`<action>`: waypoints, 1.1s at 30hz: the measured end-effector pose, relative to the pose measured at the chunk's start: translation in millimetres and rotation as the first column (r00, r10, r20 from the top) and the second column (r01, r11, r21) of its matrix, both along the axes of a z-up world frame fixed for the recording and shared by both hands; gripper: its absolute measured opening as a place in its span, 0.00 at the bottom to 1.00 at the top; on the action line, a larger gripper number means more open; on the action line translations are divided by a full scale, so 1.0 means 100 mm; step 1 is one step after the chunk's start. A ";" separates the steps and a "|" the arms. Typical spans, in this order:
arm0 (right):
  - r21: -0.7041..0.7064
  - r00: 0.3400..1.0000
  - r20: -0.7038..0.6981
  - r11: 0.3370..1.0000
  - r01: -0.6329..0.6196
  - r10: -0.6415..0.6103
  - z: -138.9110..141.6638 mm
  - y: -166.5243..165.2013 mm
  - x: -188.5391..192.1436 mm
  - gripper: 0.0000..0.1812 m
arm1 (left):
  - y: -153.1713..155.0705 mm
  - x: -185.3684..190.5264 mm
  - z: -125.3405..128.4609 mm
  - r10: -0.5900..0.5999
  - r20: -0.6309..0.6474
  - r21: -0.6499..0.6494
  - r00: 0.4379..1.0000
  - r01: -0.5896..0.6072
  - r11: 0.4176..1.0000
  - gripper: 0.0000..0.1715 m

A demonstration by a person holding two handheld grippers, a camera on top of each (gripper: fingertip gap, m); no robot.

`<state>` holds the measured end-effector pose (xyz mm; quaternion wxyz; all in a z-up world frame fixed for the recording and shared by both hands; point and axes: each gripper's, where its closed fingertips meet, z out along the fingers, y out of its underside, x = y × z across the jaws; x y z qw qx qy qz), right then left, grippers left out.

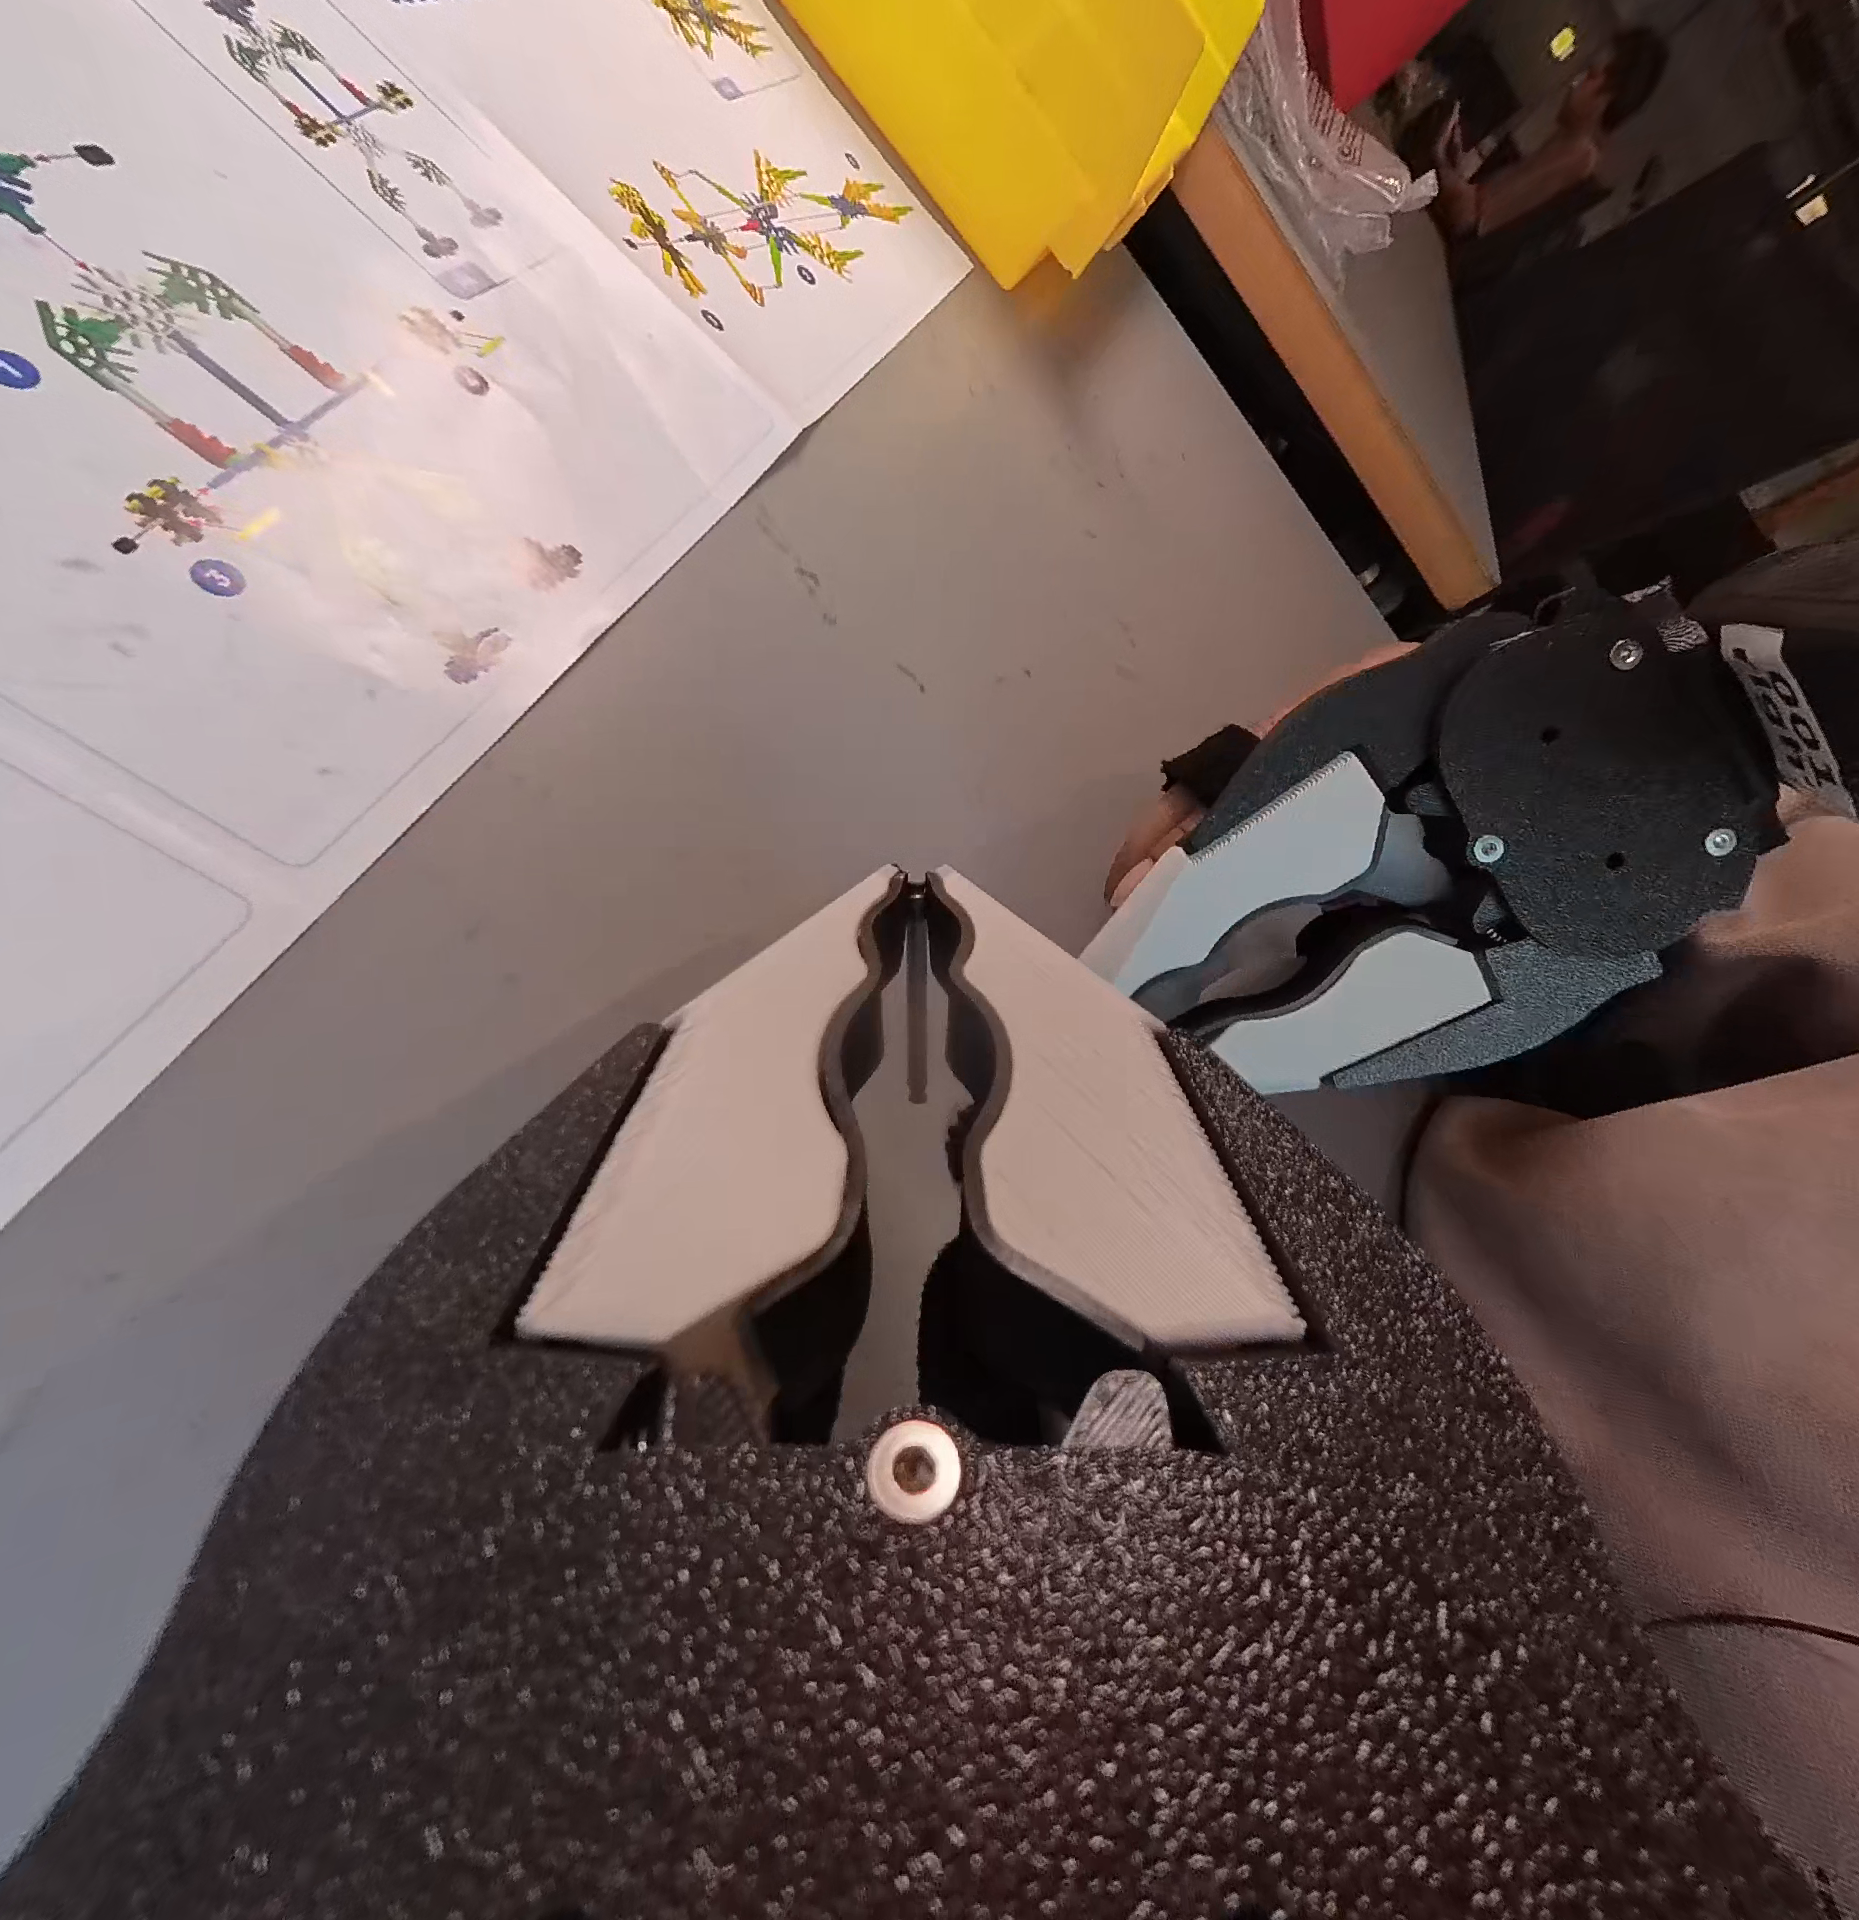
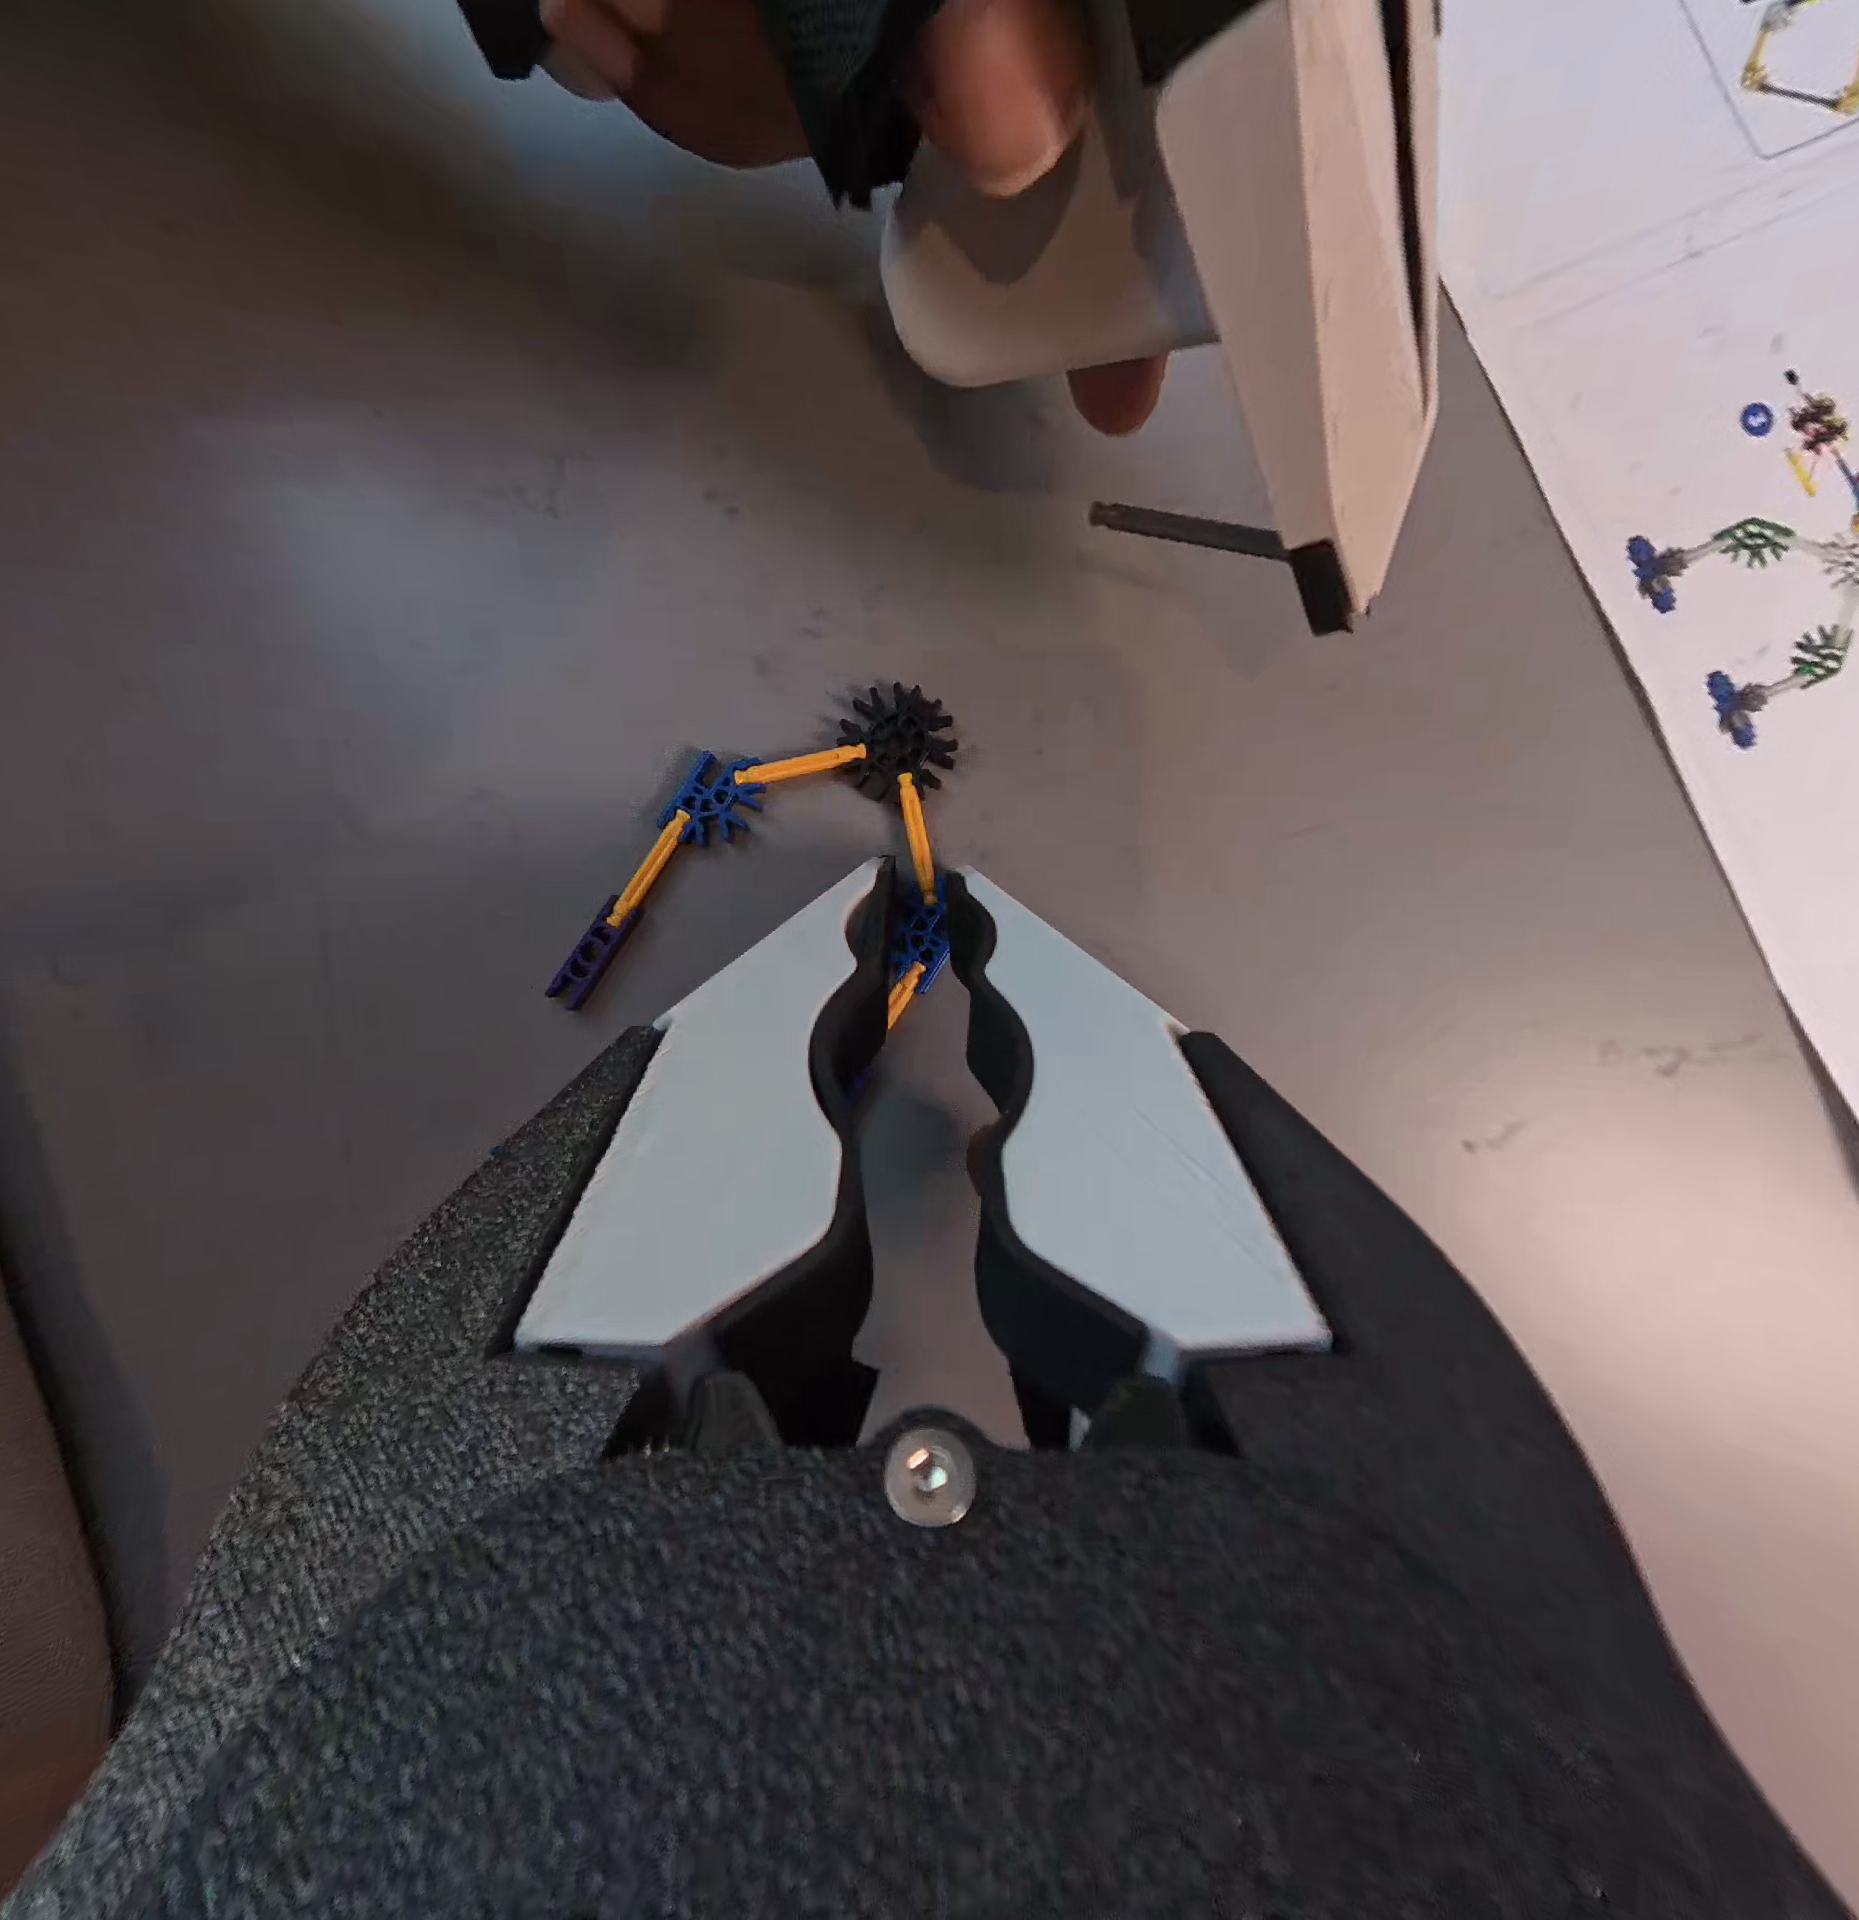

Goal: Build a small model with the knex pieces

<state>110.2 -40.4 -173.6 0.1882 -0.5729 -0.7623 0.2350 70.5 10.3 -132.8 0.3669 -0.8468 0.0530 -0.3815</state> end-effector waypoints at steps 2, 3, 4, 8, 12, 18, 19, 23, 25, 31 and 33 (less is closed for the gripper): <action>0.027 1.000 0.005 1.000 0.014 -0.015 0.01 0.12 0.05 0.04 | -0.01 -0.01 0.04 0.022 0.023 0.012 1.000 -0.022 1.000 0.02; 0.036 1.000 0.008 0.999 0.019 -0.019 0.01 0.20 0.09 0.04 | -0.02 -0.01 0.06 0.034 0.042 0.017 0.999 -0.035 0.999 0.02; 0.042 1.000 0.010 0.999 0.007 -0.007 0.02 0.26 0.15 0.04 | -0.04 0.00 0.08 0.046 0.070 0.018 0.997 -0.047 0.999 0.02; 0.079 0.980 0.001 0.977 -0.199 0.200 0.00 0.39 0.40 0.04 | -0.11 0.09 0.18 0.085 0.209 0.015 0.974 -0.090 0.996 0.02; 0.059 0.978 -0.040 0.977 -0.203 0.205 0.06 0.45 0.32 0.09 | -0.12 0.21 0.30 0.113 0.341 0.014 0.933 -0.125 0.992 0.02; -0.274 0.944 -0.330 0.959 -0.071 -0.024 0.67 0.16 -0.08 0.14 | -0.04 0.19 0.59 0.177 0.553 0.079 0.814 -0.263 0.962 0.01; -0.315 0.935 -0.346 0.948 -0.042 -0.074 0.71 0.15 -0.14 0.13 | -0.04 0.17 0.61 0.183 0.574 0.090 0.798 -0.283 0.955 0.01; -0.508 0.912 -0.351 0.861 0.004 -0.211 0.82 0.14 -0.26 0.03 | -0.02 0.12 0.62 0.200 0.581 0.123 0.789 -0.328 0.937 0.01; -0.549 0.913 -0.324 0.835 0.033 -0.248 0.78 0.18 -0.28 0.01 | -0.02 0.11 0.64 0.192 0.583 0.141 0.789 -0.331 0.933 0.02; -0.616 0.919 -0.277 0.786 0.056 -0.282 0.75 0.20 -0.28 0.06 | -0.01 0.13 0.63 0.181 0.559 0.177 0.809 -0.329 0.928 0.02; -0.645 0.912 -0.286 0.763 0.044 -0.294 0.79 0.18 -0.30 0.05 | 0.00 0.14 0.65 0.173 0.562 0.184 0.809 -0.327 0.927 0.02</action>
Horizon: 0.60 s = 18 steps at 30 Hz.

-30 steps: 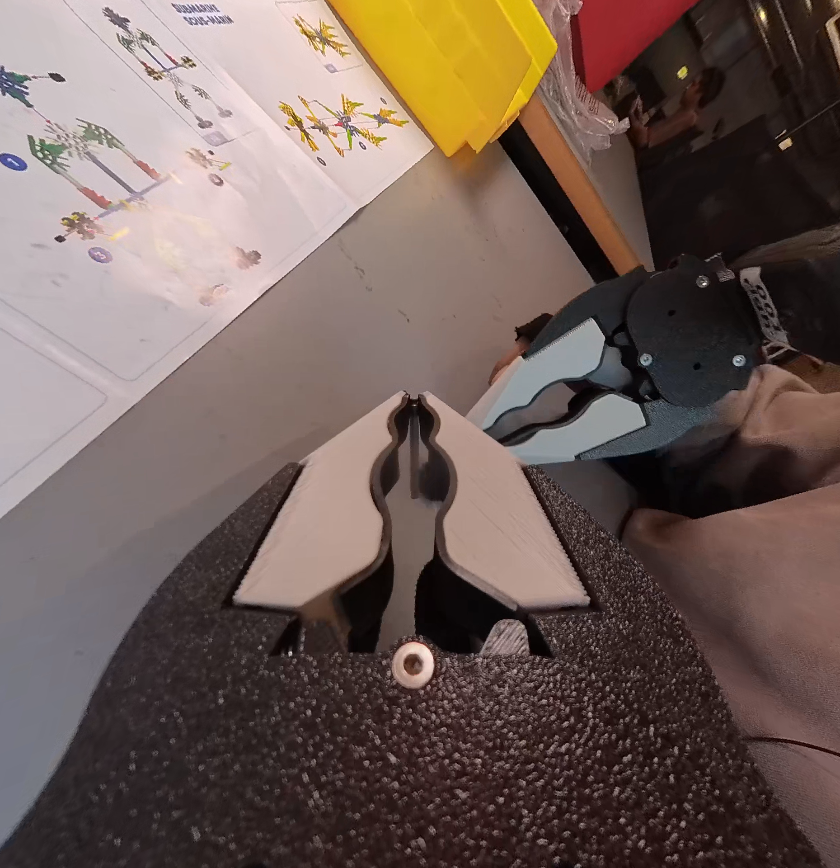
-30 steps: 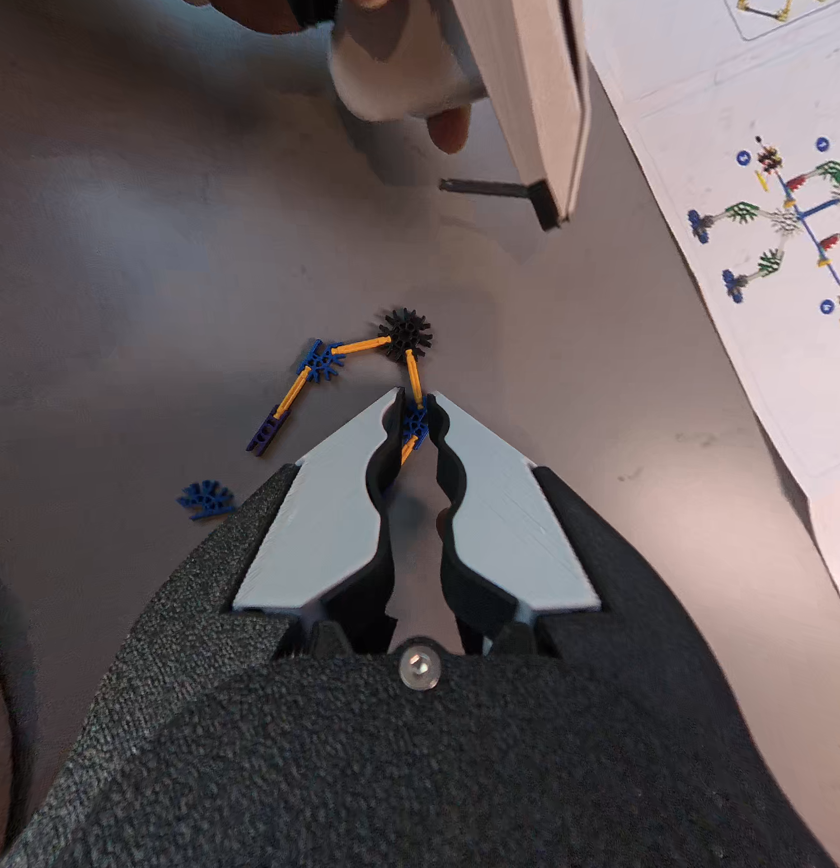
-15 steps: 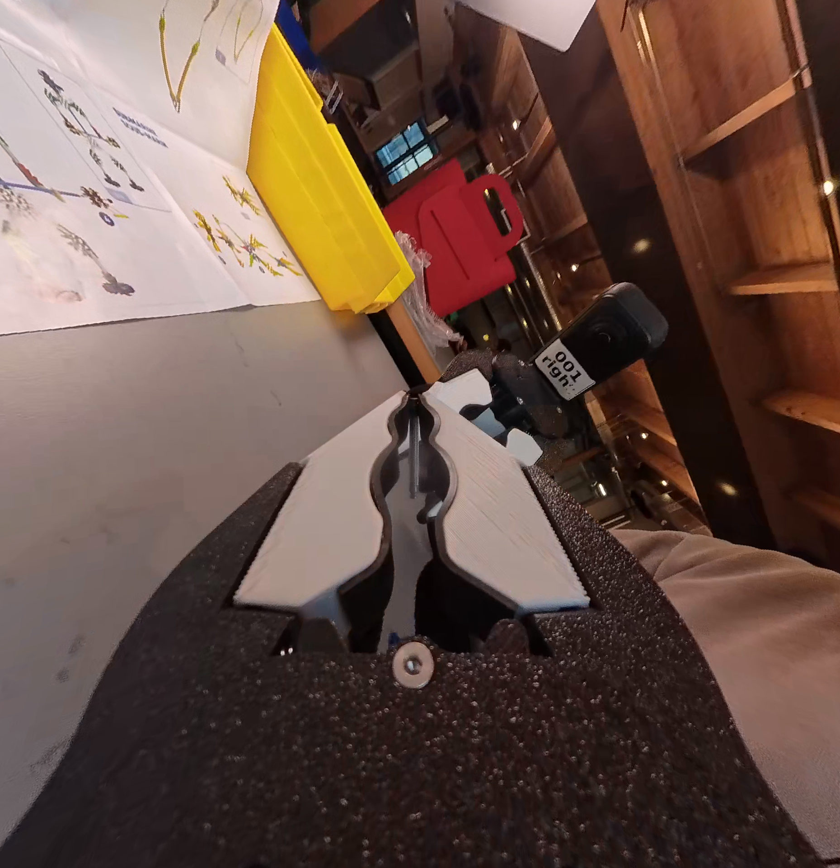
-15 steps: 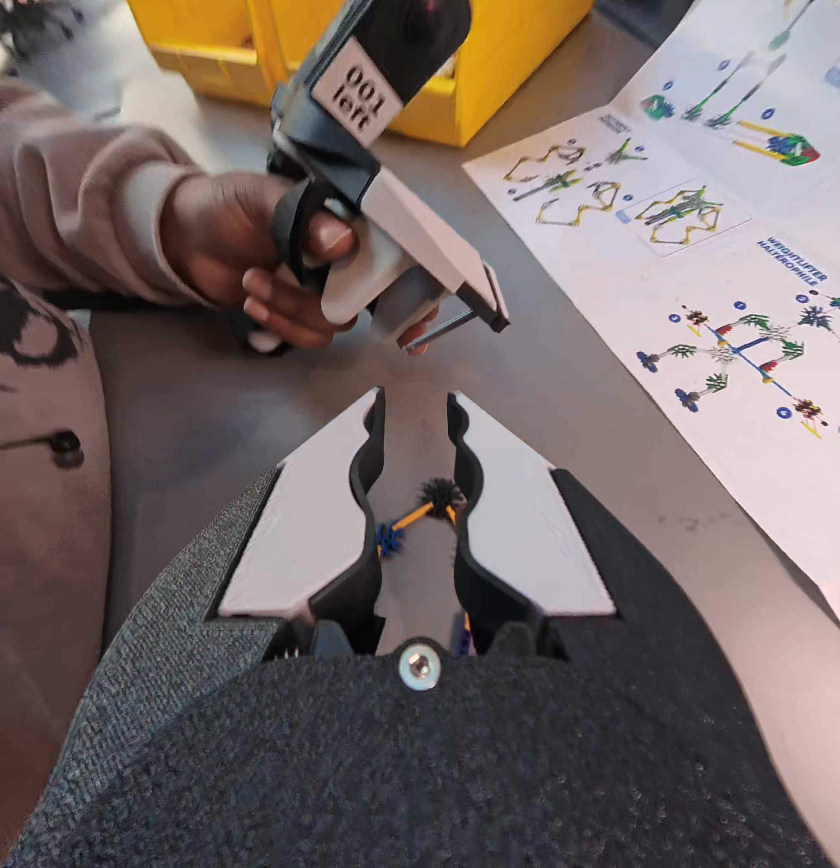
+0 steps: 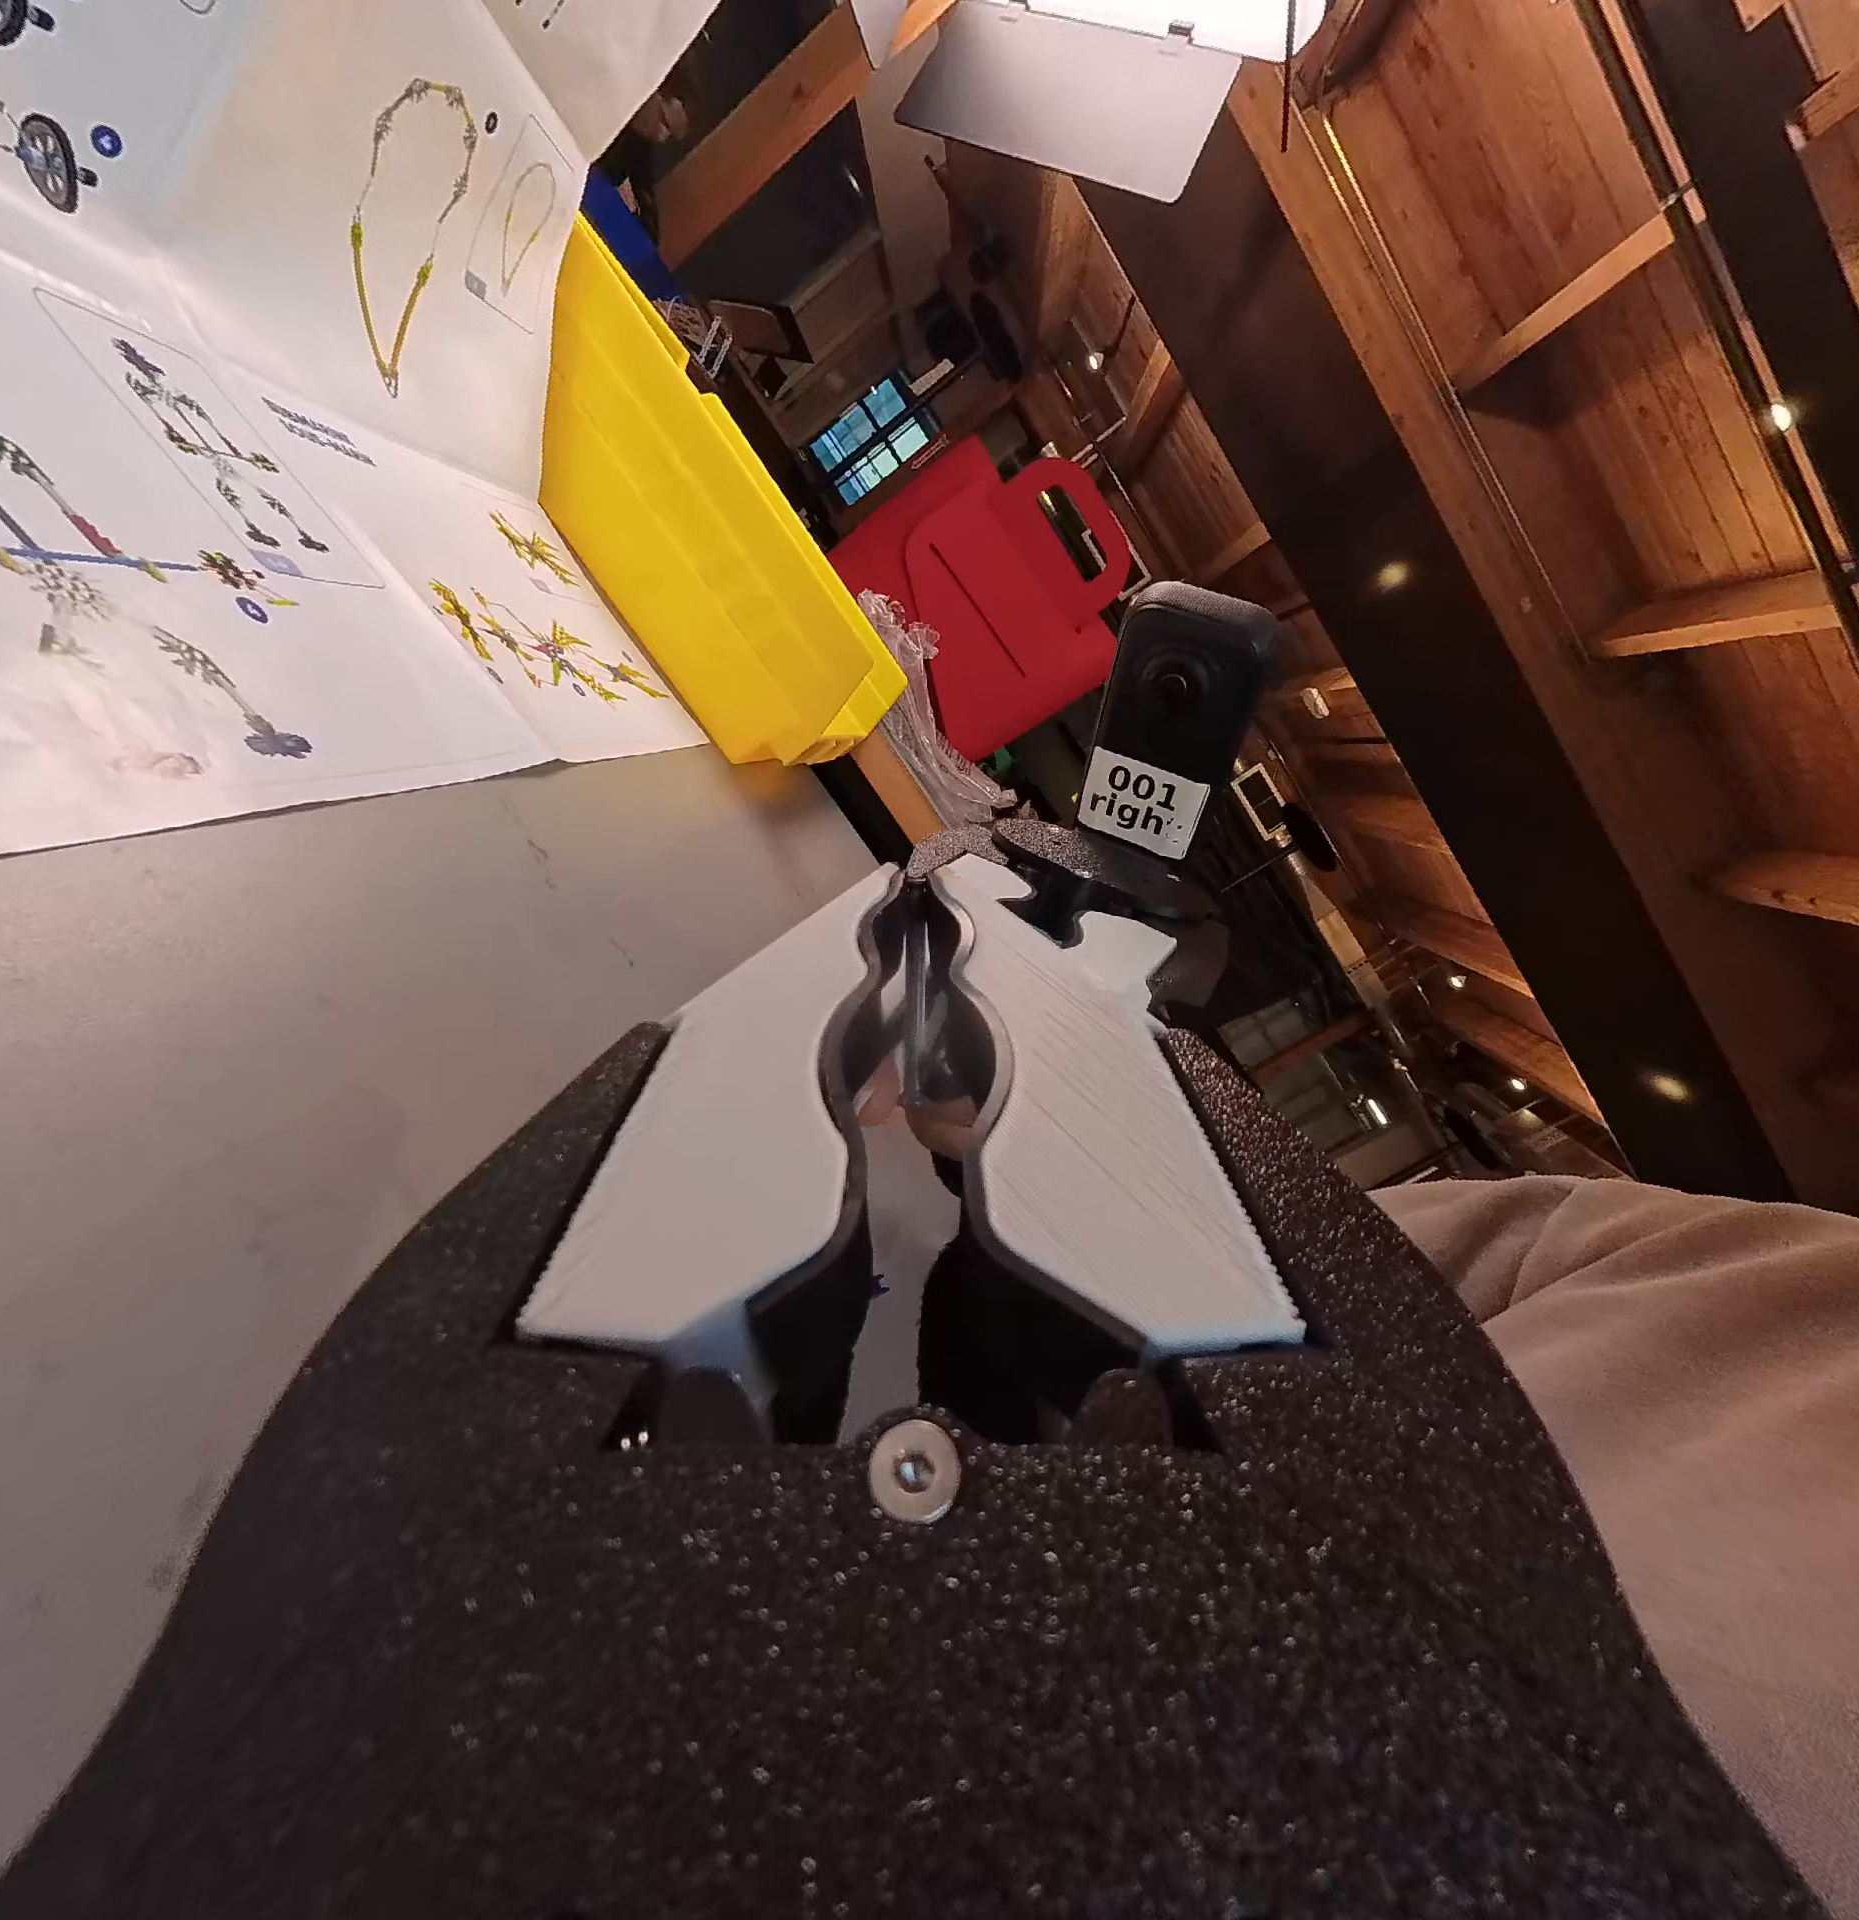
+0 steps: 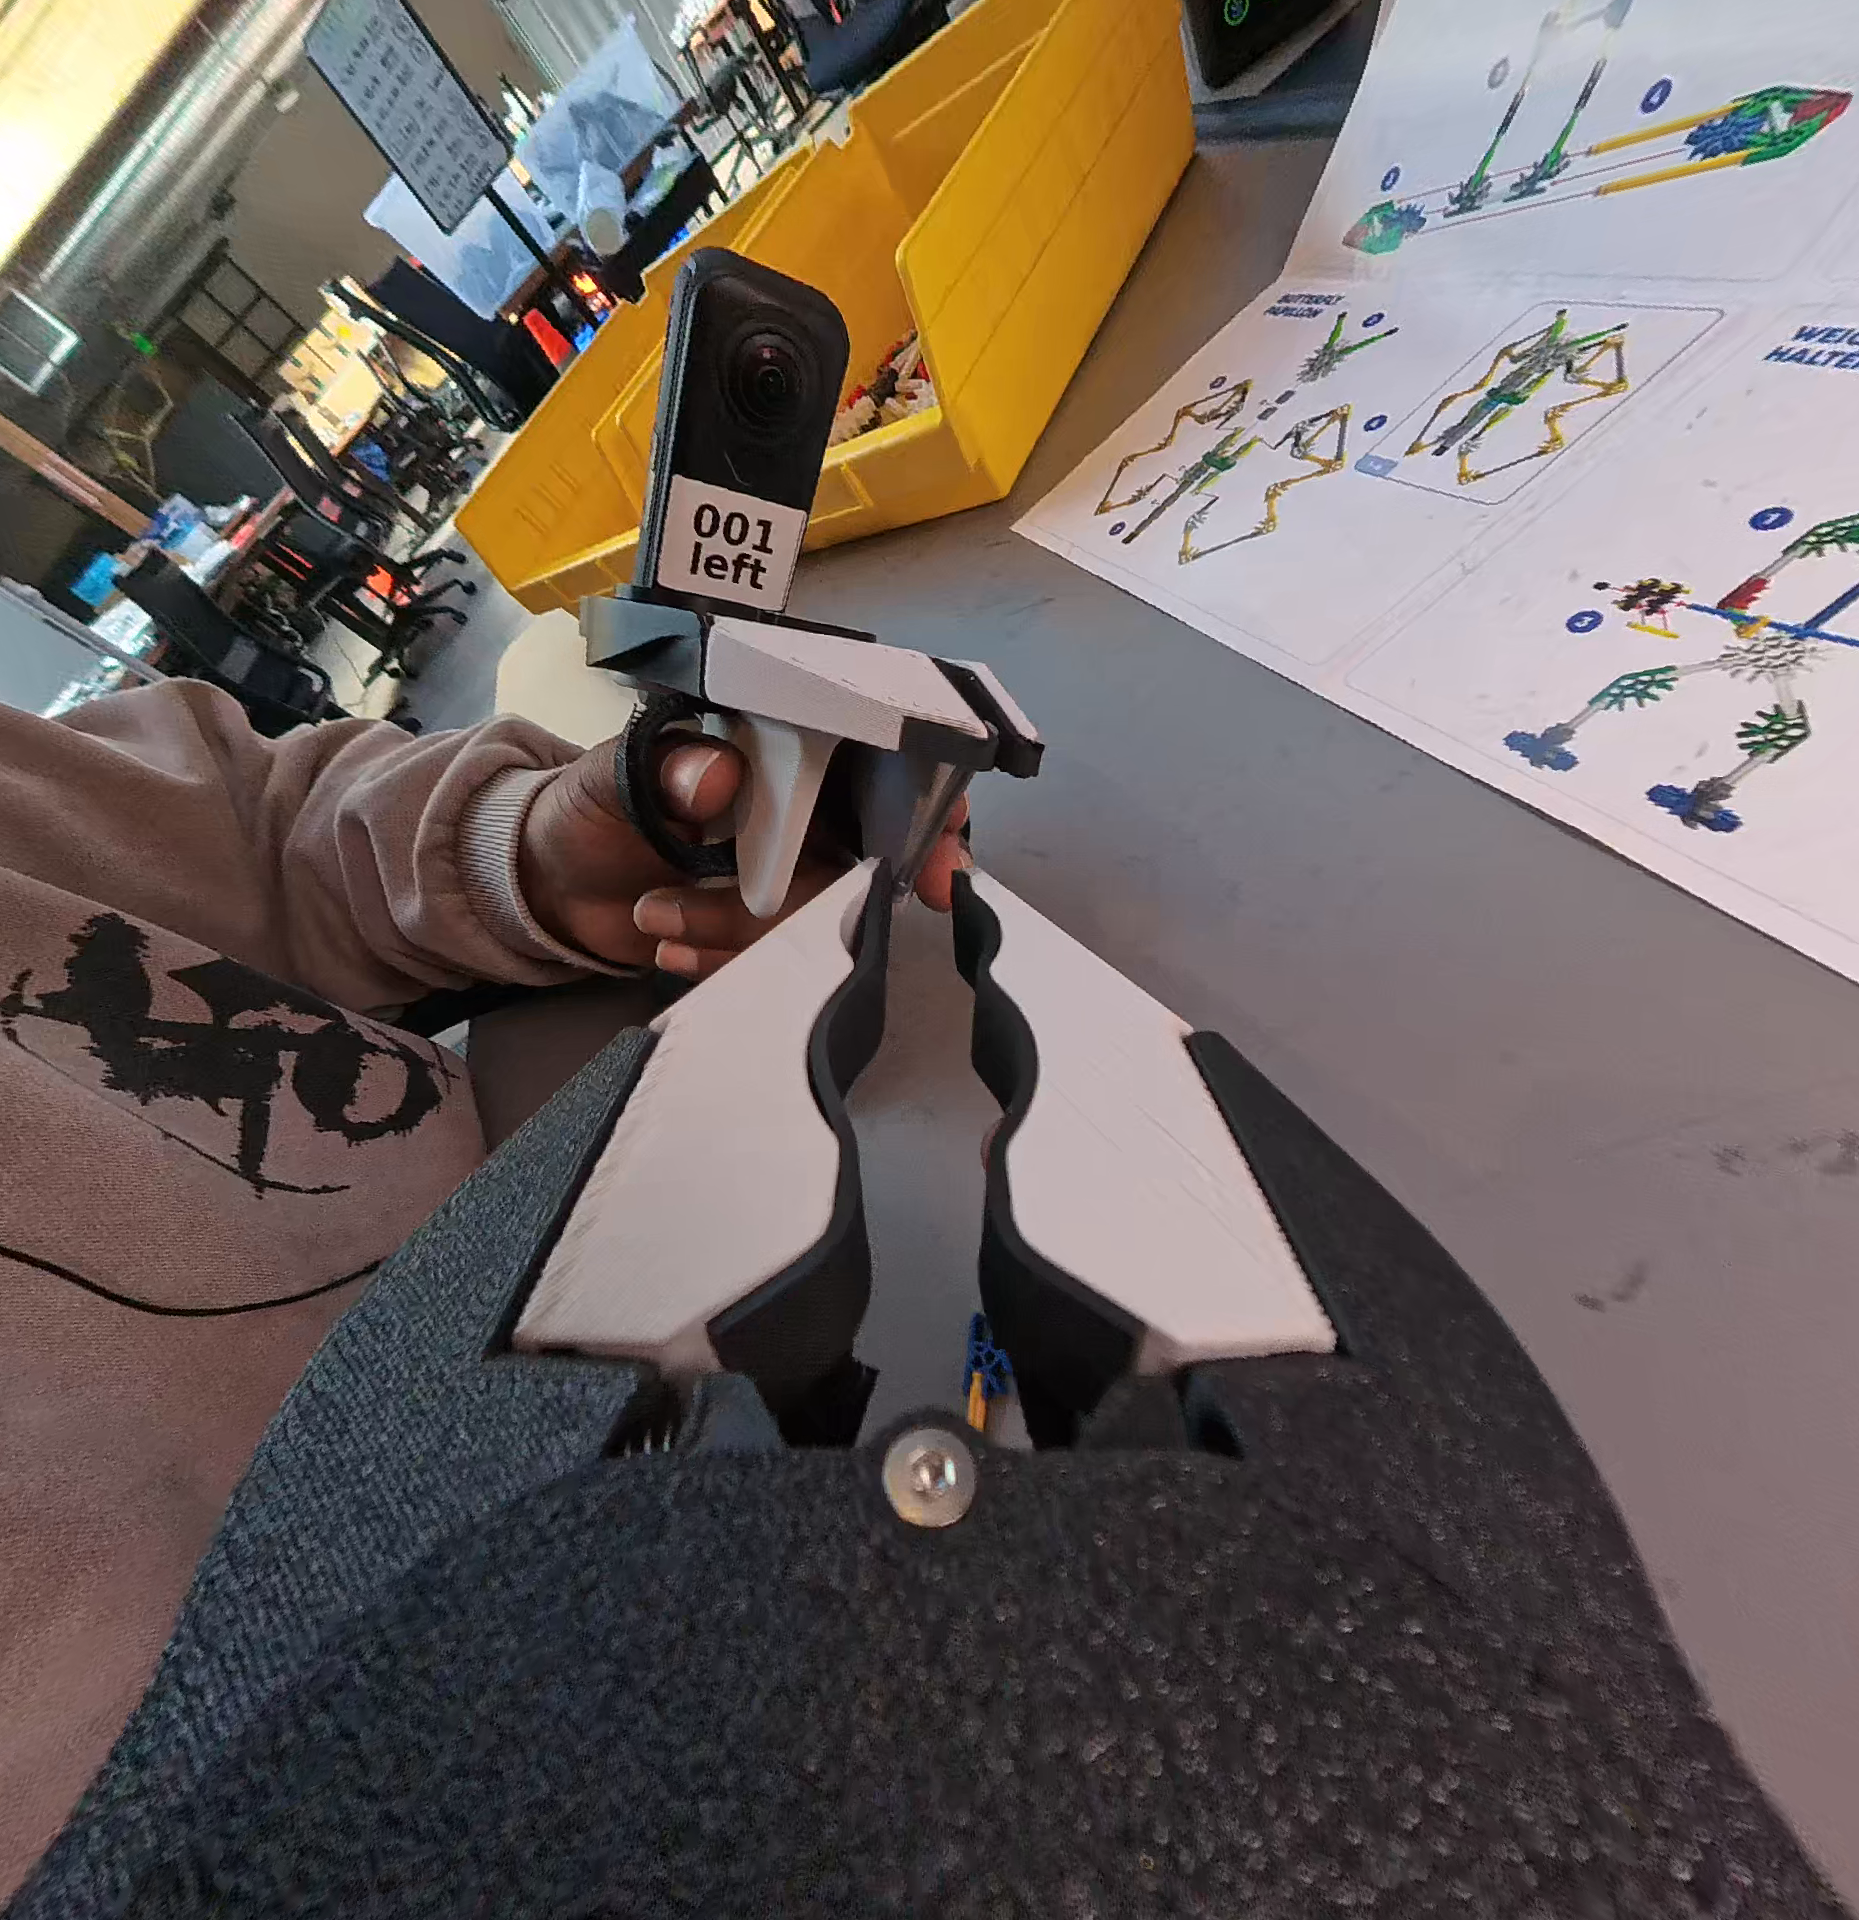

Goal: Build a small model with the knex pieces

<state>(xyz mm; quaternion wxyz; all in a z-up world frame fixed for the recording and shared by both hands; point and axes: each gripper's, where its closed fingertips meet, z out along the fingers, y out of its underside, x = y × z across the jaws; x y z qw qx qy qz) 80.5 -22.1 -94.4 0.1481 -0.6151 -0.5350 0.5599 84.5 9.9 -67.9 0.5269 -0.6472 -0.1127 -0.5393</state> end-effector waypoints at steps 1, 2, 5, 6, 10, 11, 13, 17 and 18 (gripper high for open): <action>-0.006 1.000 -0.006 1.000 0.004 -0.004 0.01 0.00 -0.01 0.04 | 0.00 0.01 0.00 0.000 -0.003 0.003 1.000 0.000 1.000 0.02; -0.006 1.000 -0.009 1.000 -0.001 0.001 0.02 -0.01 -0.01 0.02 | 0.00 0.01 0.00 0.002 -0.008 0.006 1.000 -0.002 1.000 0.02; 0.008 1.000 0.007 1.000 -0.014 0.014 0.01 0.00 0.01 0.02 | 0.00 0.01 0.01 -0.005 -0.030 0.017 1.000 0.005 1.000 0.02; 0.025 0.999 0.036 1.000 -0.017 0.016 -0.02 0.03 0.04 0.01 | 0.00 0.01 -0.01 -0.009 -0.057 0.013 0.998 0.010 1.000 0.01; 0.150 0.953 0.293 0.981 -0.126 0.077 -0.31 0.13 0.26 0.01 | -0.05 0.06 -0.39 -0.183 -0.387 -0.136 0.904 0.140 0.981 0.04; 0.184 0.928 0.361 0.969 -0.167 0.092 -0.40 0.13 0.32 0.01 | -0.06 0.02 -0.51 -0.207 -0.484 -0.175 0.850 0.138 0.975 0.05; 0.234 0.887 0.452 0.947 -0.222 0.097 -0.52 0.13 0.37 0.00 | -0.08 -0.06 -0.64 -0.228 -0.629 -0.202 0.743 0.127 0.971 0.05; 0.250 0.830 0.549 0.929 -0.274 0.097 -0.66 0.10 0.34 0.00 | -0.18 -0.07 -0.86 -0.312 -0.763 -0.268 0.566 0.163 0.950 0.07; 0.244 0.820 0.563 0.929 -0.278 0.097 -0.70 0.10 0.34 0.00 | -0.18 -0.06 -0.89 -0.311 -0.792 -0.264 0.525 0.166 0.950 0.07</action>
